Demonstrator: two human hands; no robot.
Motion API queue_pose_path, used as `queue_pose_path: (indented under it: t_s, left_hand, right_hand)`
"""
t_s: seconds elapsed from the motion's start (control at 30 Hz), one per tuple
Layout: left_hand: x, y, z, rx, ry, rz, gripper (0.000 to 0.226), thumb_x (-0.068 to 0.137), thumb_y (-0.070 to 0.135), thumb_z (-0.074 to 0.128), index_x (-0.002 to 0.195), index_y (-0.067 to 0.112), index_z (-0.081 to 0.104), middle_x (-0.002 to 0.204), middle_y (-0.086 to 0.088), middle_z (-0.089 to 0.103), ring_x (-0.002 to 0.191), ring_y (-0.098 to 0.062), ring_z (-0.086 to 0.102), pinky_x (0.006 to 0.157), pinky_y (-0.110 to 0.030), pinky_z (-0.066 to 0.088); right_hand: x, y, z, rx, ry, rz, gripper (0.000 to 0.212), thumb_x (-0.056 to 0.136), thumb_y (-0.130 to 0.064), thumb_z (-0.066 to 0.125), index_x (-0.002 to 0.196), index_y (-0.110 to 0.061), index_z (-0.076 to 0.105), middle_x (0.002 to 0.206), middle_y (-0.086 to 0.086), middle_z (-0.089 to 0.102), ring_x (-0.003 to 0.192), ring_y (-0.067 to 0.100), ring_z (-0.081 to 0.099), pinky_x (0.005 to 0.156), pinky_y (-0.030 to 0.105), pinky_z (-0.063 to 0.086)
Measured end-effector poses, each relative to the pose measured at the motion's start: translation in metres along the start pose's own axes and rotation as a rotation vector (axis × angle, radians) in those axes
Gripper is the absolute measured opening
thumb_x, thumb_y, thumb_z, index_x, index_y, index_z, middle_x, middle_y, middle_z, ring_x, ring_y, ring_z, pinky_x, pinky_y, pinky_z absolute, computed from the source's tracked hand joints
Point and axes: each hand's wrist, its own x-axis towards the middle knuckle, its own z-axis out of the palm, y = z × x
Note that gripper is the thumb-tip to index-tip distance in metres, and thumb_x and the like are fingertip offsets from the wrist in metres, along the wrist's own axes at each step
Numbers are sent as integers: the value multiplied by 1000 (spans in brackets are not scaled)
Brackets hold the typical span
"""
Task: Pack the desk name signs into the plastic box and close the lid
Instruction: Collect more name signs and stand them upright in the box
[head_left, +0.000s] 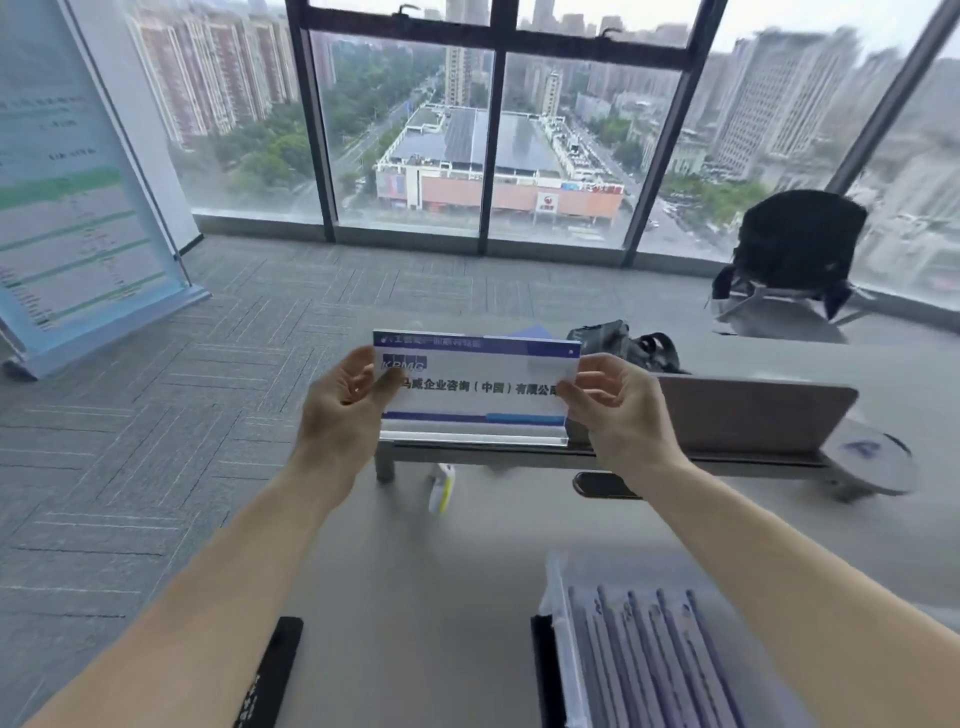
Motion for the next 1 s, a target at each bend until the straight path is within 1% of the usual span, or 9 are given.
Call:
queue_pose_path:
  t_s: [0.1, 0.2, 0.37, 0.43, 0.53, 0.67, 0.8, 0.93, 1.0]
  left_hand:
    - [-32, 30, 51, 103, -40, 70, 20, 97, 13, 68, 97, 31, 77, 105, 1, 80, 105, -26, 73, 101, -50, 54]
    - [-60, 51, 106, 268, -64, 112, 22, 92, 12, 74, 107, 28, 69, 100, 3, 78, 94, -14, 75, 90, -43, 61]
    - [-98, 76, 207, 639, -259, 329, 55, 82, 17, 84, 130, 25, 58, 120, 6, 71, 112, -9, 67, 99, -30, 53]
    - [-115, 82, 251, 871, -492, 352, 44, 83, 25, 84, 121, 34, 65, 115, 15, 72, 108, -5, 66, 96, -27, 52]
    - [-132, 82, 298, 1095, -707, 300, 16, 88, 25, 75, 80, 35, 65, 79, 14, 67, 76, -12, 65, 67, -26, 48]
    - [-137, 60, 342, 1111, -773, 260, 40, 93, 20, 69, 60, 38, 56, 64, 17, 54, 51, -1, 56, 47, -13, 38]
    - [-137, 42, 354, 1081, -768, 228, 9, 91, 24, 71, 86, 30, 75, 76, 8, 70, 67, -12, 68, 61, -30, 57]
    - [-133, 31, 350, 1027, -713, 165, 5, 89, 26, 74, 88, 29, 77, 79, 6, 74, 73, -14, 72, 67, -32, 60]
    - [-133, 22, 350, 1005, -677, 127, 7, 88, 24, 72, 91, 24, 79, 82, 2, 77, 76, -19, 74, 68, -36, 63]
  right_hand:
    - [-28, -2, -70, 55, 7, -4, 13, 84, -21, 79, 83, -33, 72, 84, -9, 77, 80, 12, 73, 76, 38, 61]
    - [-59, 8, -139, 25, 45, -17, 12, 85, -18, 78, 84, -28, 71, 83, -6, 77, 79, 15, 74, 70, 32, 59]
    - [-98, 33, -234, -122, 56, -43, 6, 88, -17, 75, 89, -16, 70, 86, 1, 77, 80, 14, 75, 71, 28, 59]
    - [-108, 42, -263, -181, 38, -52, 5, 88, -19, 75, 87, -19, 70, 85, -3, 77, 81, 11, 75, 73, 27, 59]
    - [-117, 53, -285, -211, 23, -48, 10, 88, -18, 74, 82, -24, 69, 84, -5, 76, 83, 11, 74, 76, 28, 59]
    - [-125, 92, -306, -223, 65, -22, 2, 90, -21, 71, 92, -22, 71, 92, -7, 77, 91, 9, 73, 87, 40, 59]
    - [-132, 119, -299, -193, 83, 77, 35, 90, -25, 71, 123, -19, 62, 117, 1, 71, 113, 12, 66, 100, 36, 54]
    - [-134, 135, -283, -184, 63, 252, 52, 91, -30, 71, 138, -18, 51, 133, -2, 58, 121, 14, 56, 104, 32, 47]
    - [-135, 142, -272, -9, 98, 393, 59, 92, -28, 70, 144, -17, 44, 136, 3, 53, 120, 19, 58, 103, 39, 50]
